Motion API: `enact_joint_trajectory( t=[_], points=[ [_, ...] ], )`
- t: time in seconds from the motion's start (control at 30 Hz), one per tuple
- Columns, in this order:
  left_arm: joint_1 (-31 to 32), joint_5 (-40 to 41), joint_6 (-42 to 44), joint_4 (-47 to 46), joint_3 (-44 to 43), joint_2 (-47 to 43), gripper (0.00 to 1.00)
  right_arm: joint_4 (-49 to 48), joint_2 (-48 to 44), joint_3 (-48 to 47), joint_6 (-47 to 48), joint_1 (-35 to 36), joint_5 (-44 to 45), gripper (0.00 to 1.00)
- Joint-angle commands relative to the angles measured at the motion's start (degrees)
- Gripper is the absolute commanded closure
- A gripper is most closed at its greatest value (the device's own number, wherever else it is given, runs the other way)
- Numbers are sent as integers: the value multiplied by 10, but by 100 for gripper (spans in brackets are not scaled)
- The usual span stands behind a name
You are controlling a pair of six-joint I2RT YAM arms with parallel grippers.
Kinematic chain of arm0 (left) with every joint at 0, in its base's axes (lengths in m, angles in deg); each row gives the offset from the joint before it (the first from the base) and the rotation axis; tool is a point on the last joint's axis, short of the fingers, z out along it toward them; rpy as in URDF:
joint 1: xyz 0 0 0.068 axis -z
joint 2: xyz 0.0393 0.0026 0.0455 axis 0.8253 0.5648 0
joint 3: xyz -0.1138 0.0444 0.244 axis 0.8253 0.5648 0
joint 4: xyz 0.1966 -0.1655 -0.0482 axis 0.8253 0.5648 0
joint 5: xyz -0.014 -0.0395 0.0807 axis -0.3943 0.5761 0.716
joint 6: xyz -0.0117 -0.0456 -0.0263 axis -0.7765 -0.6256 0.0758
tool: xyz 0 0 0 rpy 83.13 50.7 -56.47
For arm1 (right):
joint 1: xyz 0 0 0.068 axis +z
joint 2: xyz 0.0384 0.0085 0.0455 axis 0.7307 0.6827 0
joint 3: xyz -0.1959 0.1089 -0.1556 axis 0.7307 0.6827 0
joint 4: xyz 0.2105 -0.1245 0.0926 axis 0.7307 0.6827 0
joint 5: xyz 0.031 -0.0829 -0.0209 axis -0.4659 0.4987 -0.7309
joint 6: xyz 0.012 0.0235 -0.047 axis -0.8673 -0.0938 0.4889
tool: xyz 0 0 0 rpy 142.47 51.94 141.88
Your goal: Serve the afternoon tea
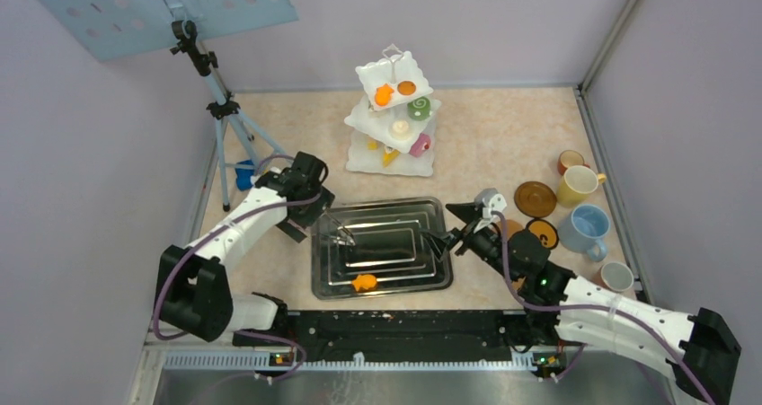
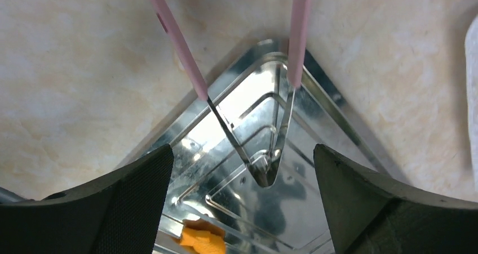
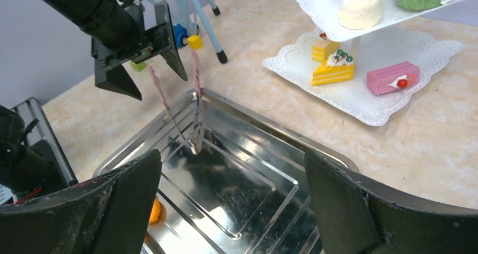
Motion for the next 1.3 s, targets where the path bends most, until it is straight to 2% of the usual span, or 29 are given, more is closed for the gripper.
enact_joint_trajectory(
  t=[0.0, 0.3, 0.5, 0.7, 1.0, 1.27],
  points=[
    [-63, -15, -4, -43, -8, 20, 1, 2, -32, -16, -12, 4, 7, 4],
    [-103, -49, 19, -106, 6, 61, 1, 22, -50, -13, -3, 4, 3, 4],
    [-104, -59, 4, -98, 4, 83, 1, 22, -46, -13, -3, 4, -1, 4],
    [-103, -75, -5, -79, 8, 60, 1, 28, -46, -13, -4, 4, -2, 4],
    [-86, -113, -54, -79, 42, 1, 1, 19, -44, -6, -8, 4, -4, 4],
    [-48, -123, -94, -89, 46, 43, 1, 30, -43, -13, -7, 4, -8, 5]
  ],
)
